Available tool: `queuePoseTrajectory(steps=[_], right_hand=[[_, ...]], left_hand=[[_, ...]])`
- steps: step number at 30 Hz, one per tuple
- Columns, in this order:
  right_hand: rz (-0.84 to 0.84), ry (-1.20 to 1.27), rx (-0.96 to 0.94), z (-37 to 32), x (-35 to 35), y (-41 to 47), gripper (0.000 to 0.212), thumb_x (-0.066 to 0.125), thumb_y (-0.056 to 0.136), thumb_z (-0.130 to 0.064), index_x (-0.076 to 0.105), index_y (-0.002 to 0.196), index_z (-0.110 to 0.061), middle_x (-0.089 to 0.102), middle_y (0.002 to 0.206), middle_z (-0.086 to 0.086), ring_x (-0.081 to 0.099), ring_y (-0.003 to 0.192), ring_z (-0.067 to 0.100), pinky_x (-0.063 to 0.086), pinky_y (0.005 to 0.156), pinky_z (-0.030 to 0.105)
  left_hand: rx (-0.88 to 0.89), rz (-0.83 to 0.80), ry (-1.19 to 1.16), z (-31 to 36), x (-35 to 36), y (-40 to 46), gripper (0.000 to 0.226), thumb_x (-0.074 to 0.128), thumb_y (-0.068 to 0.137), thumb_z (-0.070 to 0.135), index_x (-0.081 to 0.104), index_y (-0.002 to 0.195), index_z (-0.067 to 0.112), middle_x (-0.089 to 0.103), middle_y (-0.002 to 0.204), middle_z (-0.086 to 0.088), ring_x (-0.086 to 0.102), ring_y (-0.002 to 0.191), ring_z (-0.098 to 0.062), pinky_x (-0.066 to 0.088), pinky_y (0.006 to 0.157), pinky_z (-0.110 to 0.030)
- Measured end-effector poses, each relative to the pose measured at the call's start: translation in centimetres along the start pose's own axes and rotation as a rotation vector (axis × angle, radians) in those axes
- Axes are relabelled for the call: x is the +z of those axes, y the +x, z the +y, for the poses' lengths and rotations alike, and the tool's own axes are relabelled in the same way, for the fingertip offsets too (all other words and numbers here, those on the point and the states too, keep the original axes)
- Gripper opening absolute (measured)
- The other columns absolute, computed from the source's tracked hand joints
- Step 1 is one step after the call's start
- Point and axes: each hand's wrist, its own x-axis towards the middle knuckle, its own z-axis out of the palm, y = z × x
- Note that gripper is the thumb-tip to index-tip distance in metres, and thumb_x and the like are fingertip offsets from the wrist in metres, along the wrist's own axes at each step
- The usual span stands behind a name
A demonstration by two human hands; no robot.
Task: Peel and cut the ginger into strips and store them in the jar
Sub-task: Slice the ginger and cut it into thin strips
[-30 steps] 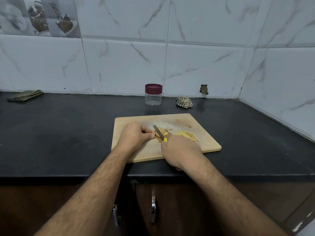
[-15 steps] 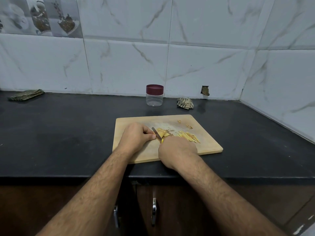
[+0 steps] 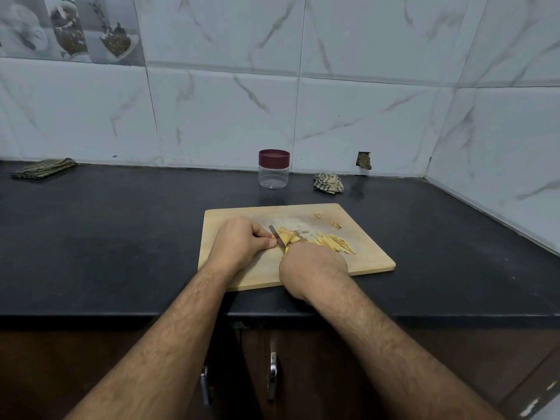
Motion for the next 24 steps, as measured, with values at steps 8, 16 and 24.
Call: queuePoseTrajectory(steps=[8,16,24], right_hand=[[-0.002,0.006,-0.002,-0.3,0.1,0.2,0.035,0.043,0.1,-0.015,0.053,0.134,-0.014,0.055,0.137,0.007,0.053,0.124,0.025,0.041,0.091,0.035],[-0.014,-0.009,-0.012,-0.6,-0.2,0.6,0.036,0.044,0.099,-0.013,0.053,0.134,-0.013,0.057,0.134,0.008,0.055,0.119,0.025,0.045,0.089,0.035],[-0.012,-0.058,-0.03,-1.2,-0.4,1.4,0.038,0.045,0.098,-0.013,0.052,0.135,-0.014,0.056,0.134,0.006,0.055,0.119,0.024,0.04,0.08,0.034]], left_hand=[[-0.009,-0.002,0.009,0.2,0.0,-0.1,0.005,0.083,0.077,0.019,0.079,0.081,0.018,0.074,0.085,0.01,0.066,0.085,-0.004,0.052,0.084,-0.028],[-0.004,-0.011,0.0,0.1,-0.1,0.0,0.005,0.082,0.078,0.017,0.08,0.082,0.017,0.075,0.085,0.009,0.067,0.086,-0.008,0.053,0.086,-0.033],[0.021,-0.009,0.031,0.4,-0.3,-0.2,0.008,0.08,0.08,0.016,0.08,0.088,0.016,0.075,0.091,0.008,0.065,0.087,-0.005,0.049,0.082,-0.023]])
